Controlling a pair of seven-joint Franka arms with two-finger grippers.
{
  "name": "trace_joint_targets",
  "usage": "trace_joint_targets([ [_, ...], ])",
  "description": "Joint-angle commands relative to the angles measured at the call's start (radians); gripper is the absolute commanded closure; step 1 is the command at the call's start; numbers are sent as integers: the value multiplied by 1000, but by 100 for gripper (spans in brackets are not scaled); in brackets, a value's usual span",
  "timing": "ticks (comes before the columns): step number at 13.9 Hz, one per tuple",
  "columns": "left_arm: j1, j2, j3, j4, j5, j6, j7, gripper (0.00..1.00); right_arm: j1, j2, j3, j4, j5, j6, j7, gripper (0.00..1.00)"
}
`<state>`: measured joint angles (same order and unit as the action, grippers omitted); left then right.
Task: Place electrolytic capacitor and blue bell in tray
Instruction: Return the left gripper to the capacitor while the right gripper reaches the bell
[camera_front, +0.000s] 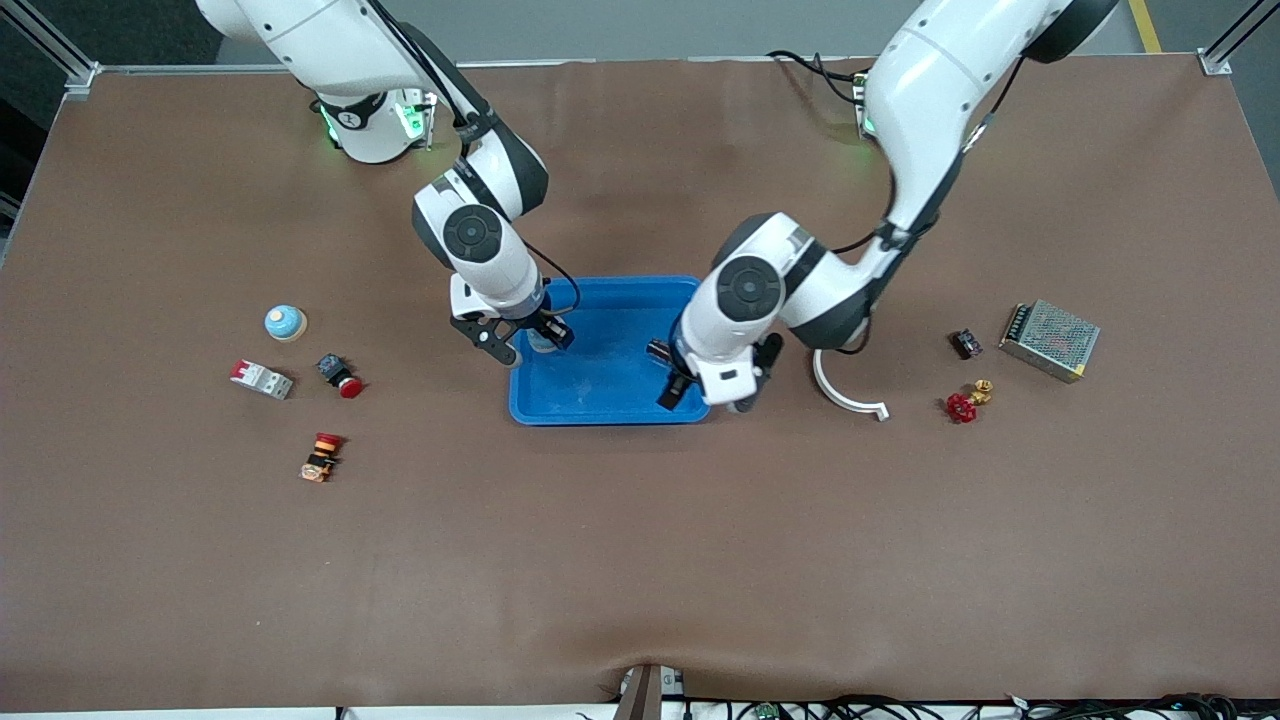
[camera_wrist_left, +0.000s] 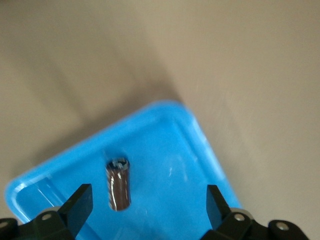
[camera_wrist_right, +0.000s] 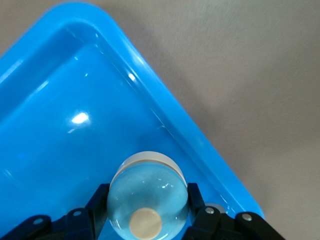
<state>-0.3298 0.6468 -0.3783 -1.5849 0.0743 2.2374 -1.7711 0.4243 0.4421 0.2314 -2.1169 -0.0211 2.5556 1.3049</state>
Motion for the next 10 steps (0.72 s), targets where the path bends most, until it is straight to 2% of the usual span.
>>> trace_joint_targets([
  [1, 69, -104, -1, -72, 22, -83, 22, 0, 34, 29, -14, 2, -23, 29, 45, 100],
  [3, 122, -150, 1, -96, 22, -178, 109, 0, 47, 39, -14, 2, -23, 31, 51, 100],
  [7, 260, -288, -1, -280, 22, -228, 401, 0, 88, 55, -15, 3, -25, 54, 93, 100],
  [8, 300, -303, -1, -324, 24, -226, 470, 0, 87, 58, -15, 5, -25, 54, 103, 85],
  [9, 325, -309, -1, -352, 24, -225, 516, 0, 80, 59, -17, 8, -25, 54, 111, 1],
  [10, 346, -312, -1, -372, 38, -223, 539, 0, 74, 56, -17, 11, -25, 42, 100, 0],
])
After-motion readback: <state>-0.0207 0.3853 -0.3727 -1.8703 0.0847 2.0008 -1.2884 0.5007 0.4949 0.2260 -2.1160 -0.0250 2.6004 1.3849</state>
